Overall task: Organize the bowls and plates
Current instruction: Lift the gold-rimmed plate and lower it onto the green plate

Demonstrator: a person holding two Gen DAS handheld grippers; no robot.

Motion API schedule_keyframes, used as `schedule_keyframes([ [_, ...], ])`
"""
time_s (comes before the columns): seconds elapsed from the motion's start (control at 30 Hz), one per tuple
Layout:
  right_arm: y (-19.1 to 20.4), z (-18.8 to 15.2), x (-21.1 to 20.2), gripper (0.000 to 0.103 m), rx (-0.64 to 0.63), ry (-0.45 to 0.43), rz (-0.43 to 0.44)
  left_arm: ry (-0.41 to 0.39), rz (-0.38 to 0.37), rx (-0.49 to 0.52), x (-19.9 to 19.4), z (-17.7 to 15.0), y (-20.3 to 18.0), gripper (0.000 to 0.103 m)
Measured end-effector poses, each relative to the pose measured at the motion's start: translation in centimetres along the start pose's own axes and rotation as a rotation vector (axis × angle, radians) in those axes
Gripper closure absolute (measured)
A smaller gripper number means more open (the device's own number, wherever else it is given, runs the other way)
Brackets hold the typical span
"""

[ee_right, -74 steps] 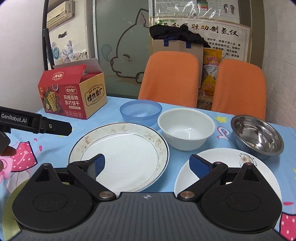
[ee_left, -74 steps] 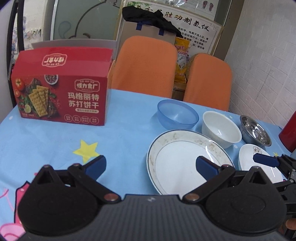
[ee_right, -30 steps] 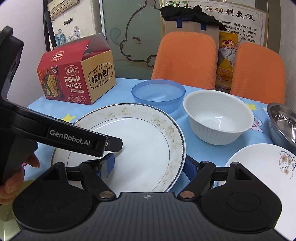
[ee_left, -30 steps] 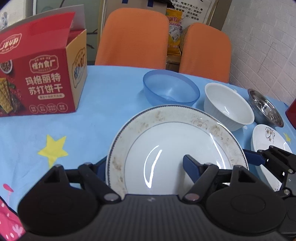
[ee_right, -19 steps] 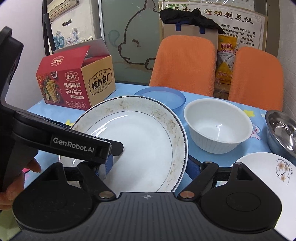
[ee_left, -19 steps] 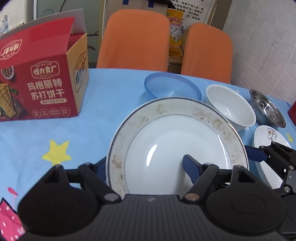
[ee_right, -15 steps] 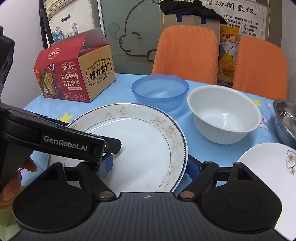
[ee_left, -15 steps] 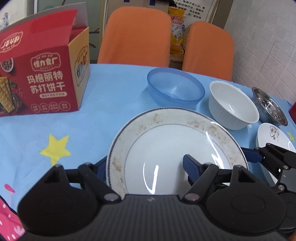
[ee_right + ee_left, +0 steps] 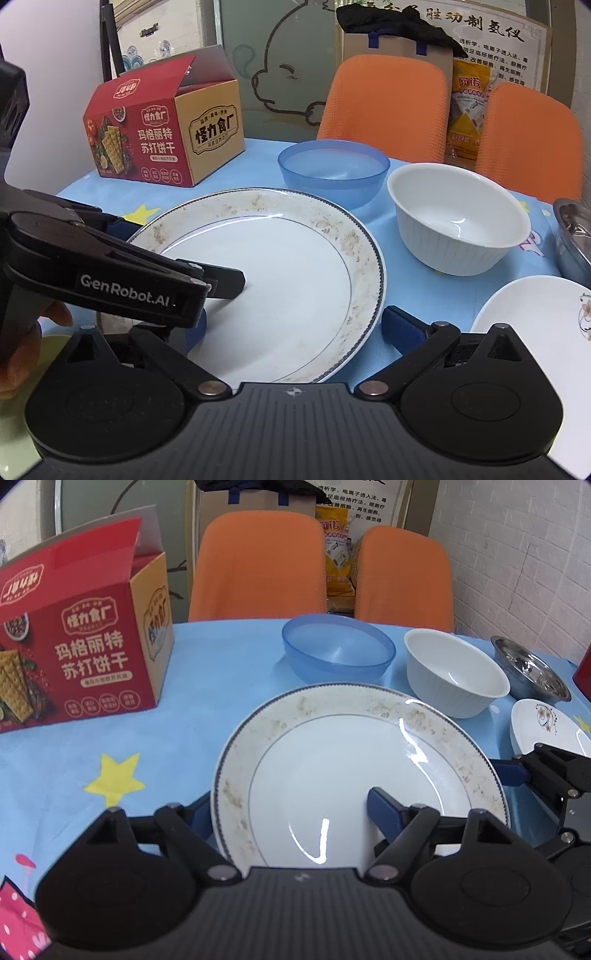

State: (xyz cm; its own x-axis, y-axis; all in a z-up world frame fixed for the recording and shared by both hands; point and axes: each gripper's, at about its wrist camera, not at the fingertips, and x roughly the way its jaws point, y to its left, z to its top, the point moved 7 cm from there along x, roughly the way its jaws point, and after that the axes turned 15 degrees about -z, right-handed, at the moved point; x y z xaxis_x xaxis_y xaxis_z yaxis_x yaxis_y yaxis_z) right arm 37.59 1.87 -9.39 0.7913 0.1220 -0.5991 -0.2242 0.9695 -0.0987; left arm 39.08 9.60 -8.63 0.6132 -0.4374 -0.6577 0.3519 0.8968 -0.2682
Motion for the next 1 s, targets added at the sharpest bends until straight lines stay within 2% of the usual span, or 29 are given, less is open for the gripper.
schedule_keyframes([
  [0.1, -0.2, 0.4, -0.2, 0.000, 0.027, 0.013, -0.035, 0.001, 0.002, -0.056, -0.1, 0.4, 0.1, 0.036],
  [0.37, -0.8, 1.8, -2.0, 0.000, 0.094, -0.010, -0.033, -0.046, 0.019, -0.039, -2.0, 2.8, -1.1, 0.036],
  [0.53, -0.6, 2.3, -4.7, 0.000, 0.103, -0.053, -0.024, -0.070, 0.014, -0.038, -4.6, 2.5, -2.0, 0.036],
  [0.77, 0.8, 0.0, -9.1, 0.000, 0.105, -0.055, 0.005, -0.094, 0.018, -0.049, -8.9, -0.3, -3.9, 0.036],
  [1.0, 3.1, -4.0, -12.9, 0.000, 0.134, -0.025, 0.035, -0.113, 0.056, -0.025, -12.9, -5.1, -6.1, 0.036],
])
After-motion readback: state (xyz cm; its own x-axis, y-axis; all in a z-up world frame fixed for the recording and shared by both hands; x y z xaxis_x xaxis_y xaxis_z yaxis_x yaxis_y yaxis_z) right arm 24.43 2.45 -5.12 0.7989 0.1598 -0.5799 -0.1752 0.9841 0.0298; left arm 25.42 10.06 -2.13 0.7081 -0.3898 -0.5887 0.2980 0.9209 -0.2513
